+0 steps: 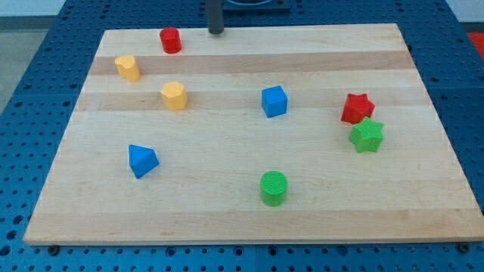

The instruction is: Move your arm to the top left of the board

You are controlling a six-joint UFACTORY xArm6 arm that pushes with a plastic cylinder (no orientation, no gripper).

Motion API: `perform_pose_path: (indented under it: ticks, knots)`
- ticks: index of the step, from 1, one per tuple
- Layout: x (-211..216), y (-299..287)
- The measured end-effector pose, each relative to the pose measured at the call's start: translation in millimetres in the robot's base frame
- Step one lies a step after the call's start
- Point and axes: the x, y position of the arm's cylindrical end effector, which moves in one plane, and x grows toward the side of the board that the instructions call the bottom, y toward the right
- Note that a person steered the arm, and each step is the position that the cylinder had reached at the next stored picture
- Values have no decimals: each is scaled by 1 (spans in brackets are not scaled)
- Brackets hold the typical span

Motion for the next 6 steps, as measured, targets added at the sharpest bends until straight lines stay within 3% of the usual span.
perform_pose_path:
  ticks: [2, 4, 6]
  knots:
    - [0, -54]
    - [-1, -148]
    - [-1, -148]
